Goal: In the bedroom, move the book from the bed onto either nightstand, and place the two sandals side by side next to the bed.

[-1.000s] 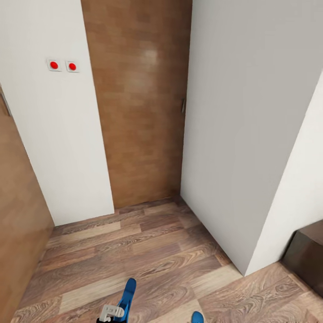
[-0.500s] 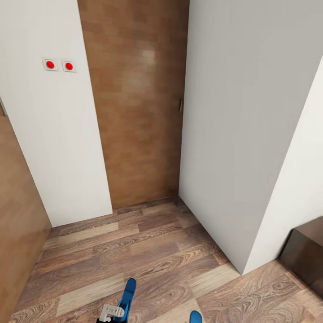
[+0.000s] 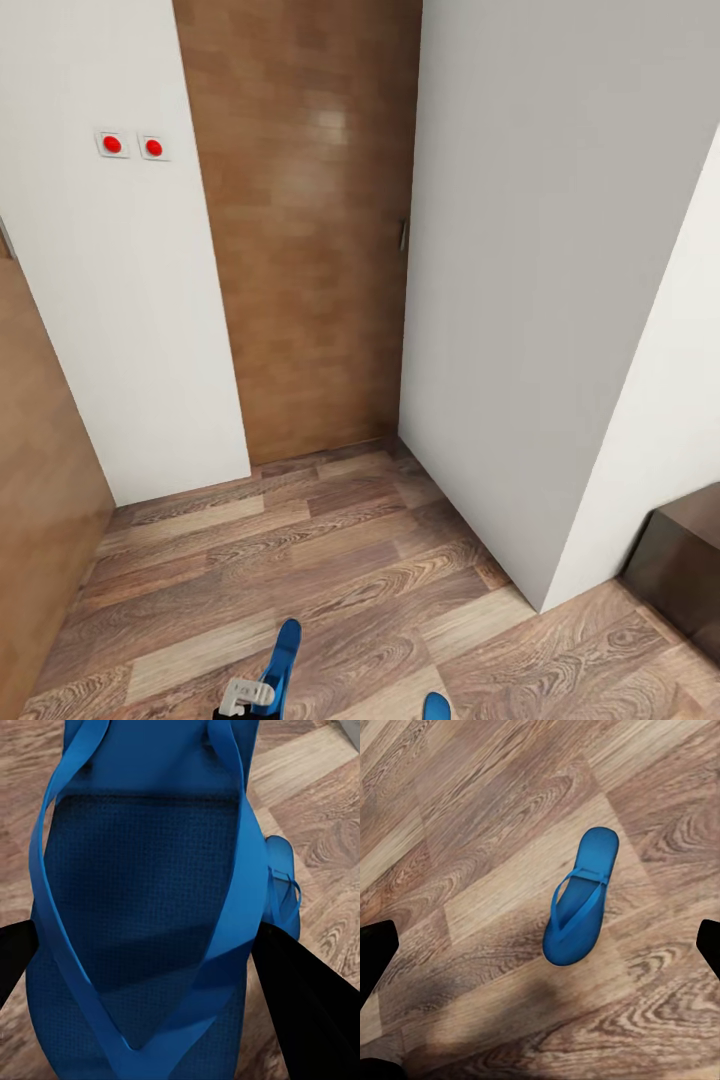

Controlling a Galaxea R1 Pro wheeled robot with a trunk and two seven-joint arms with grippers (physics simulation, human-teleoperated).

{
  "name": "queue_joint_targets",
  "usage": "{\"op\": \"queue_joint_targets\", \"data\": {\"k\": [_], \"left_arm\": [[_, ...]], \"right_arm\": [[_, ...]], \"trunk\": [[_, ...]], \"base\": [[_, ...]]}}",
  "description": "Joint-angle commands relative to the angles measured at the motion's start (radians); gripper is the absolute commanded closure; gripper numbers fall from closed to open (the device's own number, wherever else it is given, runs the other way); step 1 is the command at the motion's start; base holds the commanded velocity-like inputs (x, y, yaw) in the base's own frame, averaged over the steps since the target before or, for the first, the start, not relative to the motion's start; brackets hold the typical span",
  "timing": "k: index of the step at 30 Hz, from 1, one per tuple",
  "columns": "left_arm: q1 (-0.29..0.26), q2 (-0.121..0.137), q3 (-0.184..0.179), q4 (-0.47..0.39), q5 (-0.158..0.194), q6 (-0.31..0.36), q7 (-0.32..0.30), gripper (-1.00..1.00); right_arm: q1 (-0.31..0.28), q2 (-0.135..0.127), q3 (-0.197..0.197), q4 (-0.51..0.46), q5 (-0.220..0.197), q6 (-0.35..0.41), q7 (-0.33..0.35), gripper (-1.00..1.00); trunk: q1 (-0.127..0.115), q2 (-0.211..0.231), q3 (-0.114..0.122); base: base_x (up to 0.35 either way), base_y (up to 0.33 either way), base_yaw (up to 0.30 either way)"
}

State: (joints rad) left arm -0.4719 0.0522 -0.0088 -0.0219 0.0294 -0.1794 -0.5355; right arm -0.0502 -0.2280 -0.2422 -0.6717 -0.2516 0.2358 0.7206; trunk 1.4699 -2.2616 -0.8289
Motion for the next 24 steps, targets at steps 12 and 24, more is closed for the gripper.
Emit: {"op": "queue_joint_targets", "data": {"k": [12,24], "left_arm": [[-0.016,0.078,0.031,-0.269,0.165,0.282,-0.191,1.0],[-0.007,0.129,0.03,-0.359,0.299,0.375,-0.278,1.0]], "right_arm": [[0.0,0.003,-0.006,0.001,-0.009,0.01,-0.001,-1.0],[-0.007,0.023,0.001,-0.233,0.026,0.192,-0.282,-1.0]], "trunk": [[0.0,0.0,-0.001],[0.0,0.0,-0.001]], "base": [[0.0,0.0,0.0],[0.0,0.0,0.0]]}}
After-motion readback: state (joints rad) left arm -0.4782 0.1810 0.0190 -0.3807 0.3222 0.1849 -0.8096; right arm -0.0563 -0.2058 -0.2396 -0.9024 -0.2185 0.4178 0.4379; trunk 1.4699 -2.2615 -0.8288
